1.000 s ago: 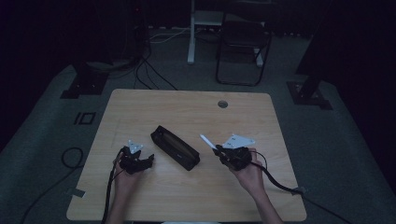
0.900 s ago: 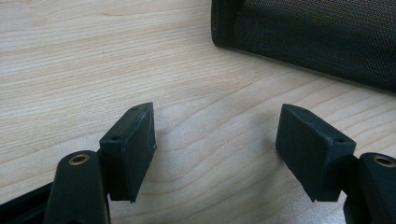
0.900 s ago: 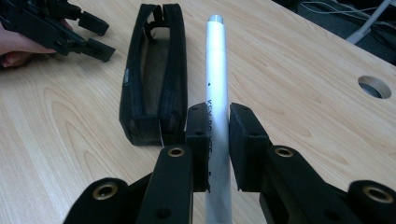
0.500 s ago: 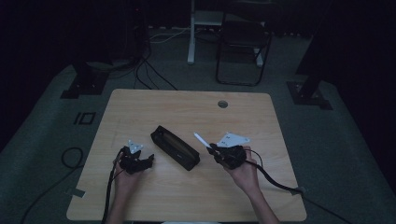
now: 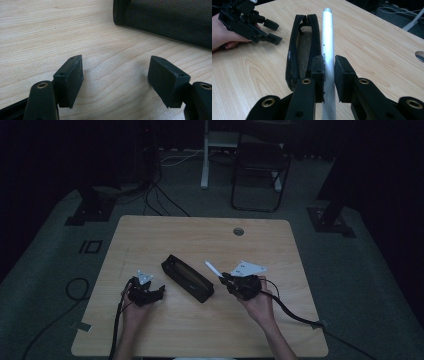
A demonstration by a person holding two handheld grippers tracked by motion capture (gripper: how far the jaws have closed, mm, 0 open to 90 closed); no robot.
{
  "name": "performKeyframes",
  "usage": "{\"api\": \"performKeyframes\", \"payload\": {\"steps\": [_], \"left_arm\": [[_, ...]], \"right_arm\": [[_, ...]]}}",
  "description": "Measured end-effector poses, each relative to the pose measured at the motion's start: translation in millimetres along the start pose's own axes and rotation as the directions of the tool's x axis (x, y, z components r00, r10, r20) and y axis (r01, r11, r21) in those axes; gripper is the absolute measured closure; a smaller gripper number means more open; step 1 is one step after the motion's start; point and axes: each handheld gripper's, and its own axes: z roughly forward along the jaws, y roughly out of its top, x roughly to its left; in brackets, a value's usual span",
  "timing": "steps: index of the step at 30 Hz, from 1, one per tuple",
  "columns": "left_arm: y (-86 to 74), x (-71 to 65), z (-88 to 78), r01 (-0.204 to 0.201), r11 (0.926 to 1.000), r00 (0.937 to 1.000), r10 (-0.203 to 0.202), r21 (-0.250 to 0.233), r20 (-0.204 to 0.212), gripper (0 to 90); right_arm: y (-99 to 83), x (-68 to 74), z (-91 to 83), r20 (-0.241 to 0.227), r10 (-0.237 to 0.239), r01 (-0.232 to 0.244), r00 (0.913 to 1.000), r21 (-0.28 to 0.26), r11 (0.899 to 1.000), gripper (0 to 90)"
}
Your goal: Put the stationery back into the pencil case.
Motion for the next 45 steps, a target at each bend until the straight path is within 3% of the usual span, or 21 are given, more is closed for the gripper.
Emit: {"api": "performKeyframes", "payload": {"steps": [8,15,45], "left_arm": [[1.3,-0.4,1.3,0.004,1.0,1.0,-0.004,-0.001,-0.001,29.3],[1.5,-0.3,1.5,0.001,1.0,1.0,-0.001,0.0,0.001,29.3],[1.6,-0.5,1.6,0.0,1.0,1.0,0.0,0.0,0.003,29.2]], "right_arm": [[1.5,-1.1,1.6,-0.013,0.012,-0.012,0.9999,-0.009,1.0,78.5],[11.0,3.6,3.5,-0.016,-0.015,0.014,0.9998,-0.02,1.0,78.5],[31.2,11.8,18.5,-0.041,-0.035,0.033,0.9985,-0.042,0.999,78.5]]}}
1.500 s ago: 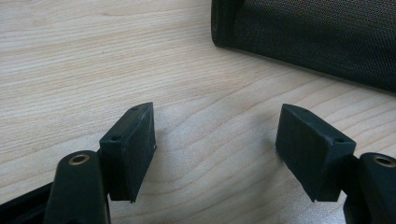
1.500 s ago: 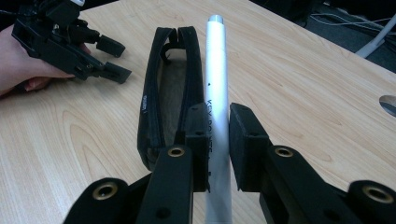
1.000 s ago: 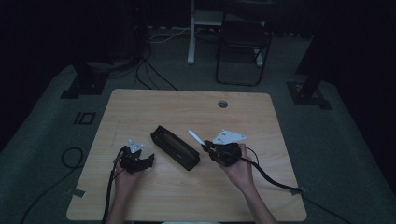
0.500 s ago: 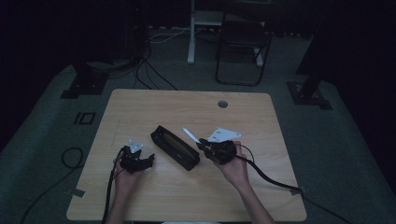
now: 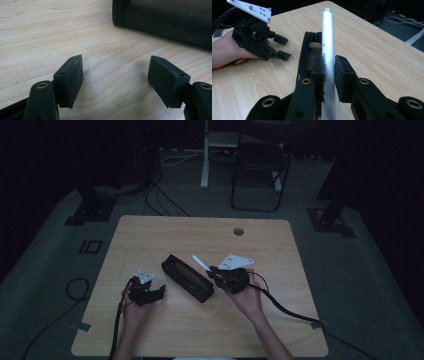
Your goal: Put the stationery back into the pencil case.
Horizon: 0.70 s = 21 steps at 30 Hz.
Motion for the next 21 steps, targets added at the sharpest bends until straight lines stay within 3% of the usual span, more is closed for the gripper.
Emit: {"api": "performKeyframes", "payload": {"steps": [21], "left_arm": [[0.3,-0.3,0.2,-0.002,1.0,1.0,0.002,0.0,0.001,29.3]], "right_arm": [[11.2,0.4,9.1,-0.012,0.001,-0.001,0.9999,-0.008,1.0,78.5]]}}
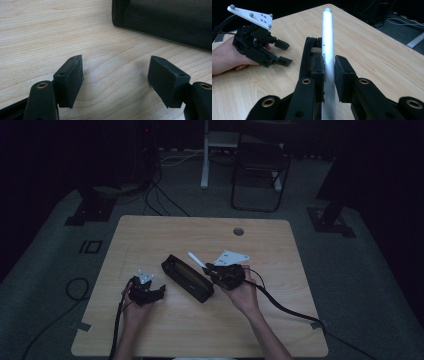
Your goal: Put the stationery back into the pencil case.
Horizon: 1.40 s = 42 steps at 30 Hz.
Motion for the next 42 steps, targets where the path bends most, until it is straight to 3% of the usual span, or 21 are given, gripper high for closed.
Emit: {"api": "performKeyframes", "payload": {"steps": [9,17,22,29,42], "left_arm": [[0.1,-0.1,0.1,0.0,1.0,1.0,0.0,0.0,0.0,29.3],[0.3,-0.5,0.4,-0.001,1.0,1.0,0.001,0.0,0.002,29.3],[0.3,-0.5,0.5,-0.001,1.0,1.0,0.001,-0.002,0.002,29.2],[0.3,-0.6,0.6,-0.001,1.0,1.0,0.001,-0.003,0.004,29.3],[0.4,-0.8,0.6,-0.002,1.0,1.0,0.002,-0.002,0.004,29.3]], "right_arm": [[8.4,4.8,6.5,-0.006,-0.014,0.014,0.9999,0.004,1.0,78.5],[12.8,2.7,12.0,-0.013,0.004,-0.004,0.9999,-0.002,1.0,78.5],[21.0,6.6,16.6,-0.043,0.005,-0.006,0.9991,-0.014,1.0,78.5],[27.5,10.7,22.5,-0.026,-0.015,0.015,0.9995,-0.008,1.0,78.5],[29.5,5.4,35.8,-0.012,0.011,-0.011,0.9999,0.007,1.0,78.5]]}}
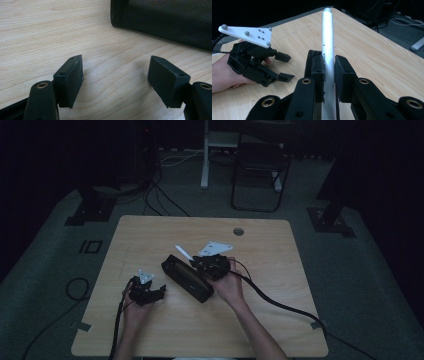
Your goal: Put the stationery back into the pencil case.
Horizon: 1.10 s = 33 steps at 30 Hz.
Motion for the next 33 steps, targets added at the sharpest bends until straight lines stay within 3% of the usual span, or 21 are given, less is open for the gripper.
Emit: {"api": "performKeyframes", "payload": {"steps": [10,33], "left_arm": [[0.0,0.0,0.0,0.0,1.0,1.0,0.0,0.0,0.0,29.3],[0.2,0.0,0.3,-0.004,1.0,1.0,0.004,0.0,0.003,29.3]], "right_arm": [[6.1,2.4,9.4,-0.022,0.02,-0.02,0.9996,-0.017,1.0,78.5],[-4.8,4.2,24.9,-0.017,0.028,-0.028,0.9995,0.018,0.999,78.5]]}}
